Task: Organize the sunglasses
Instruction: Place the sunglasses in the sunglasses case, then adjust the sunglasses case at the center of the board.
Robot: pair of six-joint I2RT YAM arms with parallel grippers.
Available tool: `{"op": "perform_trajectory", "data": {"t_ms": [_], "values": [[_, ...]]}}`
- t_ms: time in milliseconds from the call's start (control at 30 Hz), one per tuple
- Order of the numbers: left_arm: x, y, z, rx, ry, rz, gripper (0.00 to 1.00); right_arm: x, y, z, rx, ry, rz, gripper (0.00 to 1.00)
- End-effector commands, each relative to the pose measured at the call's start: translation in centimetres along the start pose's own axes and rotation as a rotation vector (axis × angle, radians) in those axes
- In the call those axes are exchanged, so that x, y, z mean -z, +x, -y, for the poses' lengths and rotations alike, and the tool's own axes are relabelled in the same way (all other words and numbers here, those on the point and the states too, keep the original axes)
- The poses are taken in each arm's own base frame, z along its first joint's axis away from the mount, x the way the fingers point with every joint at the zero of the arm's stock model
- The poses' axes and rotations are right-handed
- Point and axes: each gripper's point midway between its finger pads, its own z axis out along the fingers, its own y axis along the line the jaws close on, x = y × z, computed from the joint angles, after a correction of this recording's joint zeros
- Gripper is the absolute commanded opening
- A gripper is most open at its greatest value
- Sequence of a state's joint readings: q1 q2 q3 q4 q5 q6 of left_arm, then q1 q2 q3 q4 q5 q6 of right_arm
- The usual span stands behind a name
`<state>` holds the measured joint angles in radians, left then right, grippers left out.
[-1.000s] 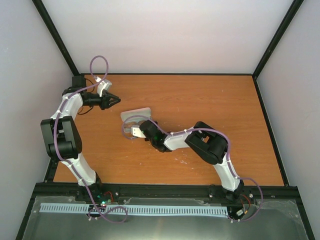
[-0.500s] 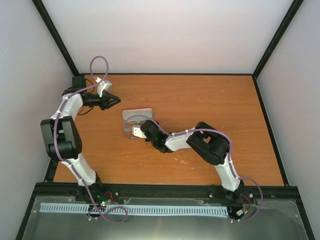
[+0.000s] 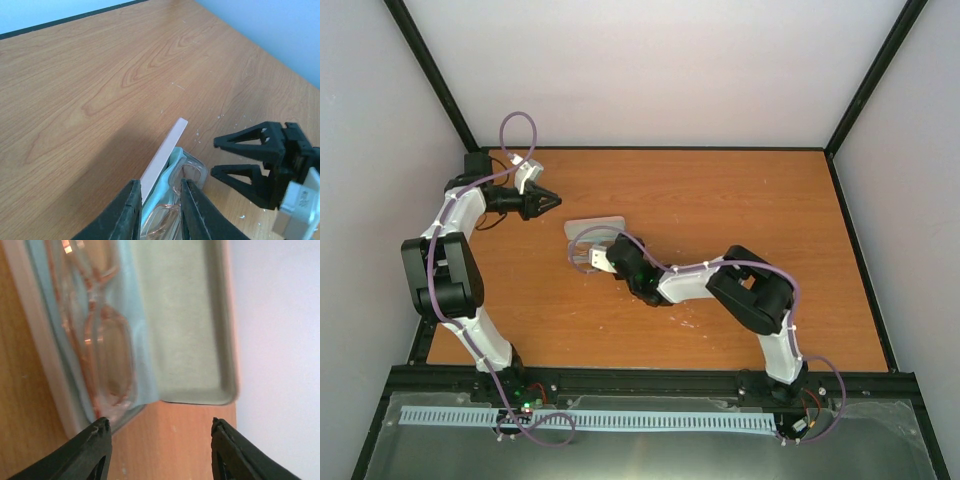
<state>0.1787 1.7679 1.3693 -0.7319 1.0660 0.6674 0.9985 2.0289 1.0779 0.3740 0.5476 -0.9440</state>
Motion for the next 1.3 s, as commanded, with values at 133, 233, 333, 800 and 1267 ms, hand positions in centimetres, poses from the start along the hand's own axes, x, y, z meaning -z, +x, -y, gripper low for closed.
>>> {"op": "perform_trajectory", "data": {"t_ms": [133, 233, 333, 800, 1267], "values": [[0.8, -1.7, 0.6, -0.059, -0.005, 0.023, 0.22, 4.6, -1.2, 8.6, -0.211, 0.185, 0.029, 0.59], [0.9, -1.8, 0.2, -0.069, -0.013, 0.013, 0.19, 6.4, 0.1, 10.7, -0.327, 0.239, -0.016, 0.59], [0.9, -2.4, -0.2, -0.084, -0.014, 0.012, 0.16, 8.2, 1.4, 12.3, -0.496, 0.25, -0.056, 0.4], [-7.4, -0.7, -0.5, -0.179, 0.074, -0.193, 0.08, 6.8, 3.7, 10.9, -1.246, -0.103, -0.165, 0.03], [-7.6, 3.0, -5.4, -0.195, -0.025, -0.334, 0.07, 9.1, 0.3, -2.5, -1.352, -0.988, -0.438, 0.03]]}}
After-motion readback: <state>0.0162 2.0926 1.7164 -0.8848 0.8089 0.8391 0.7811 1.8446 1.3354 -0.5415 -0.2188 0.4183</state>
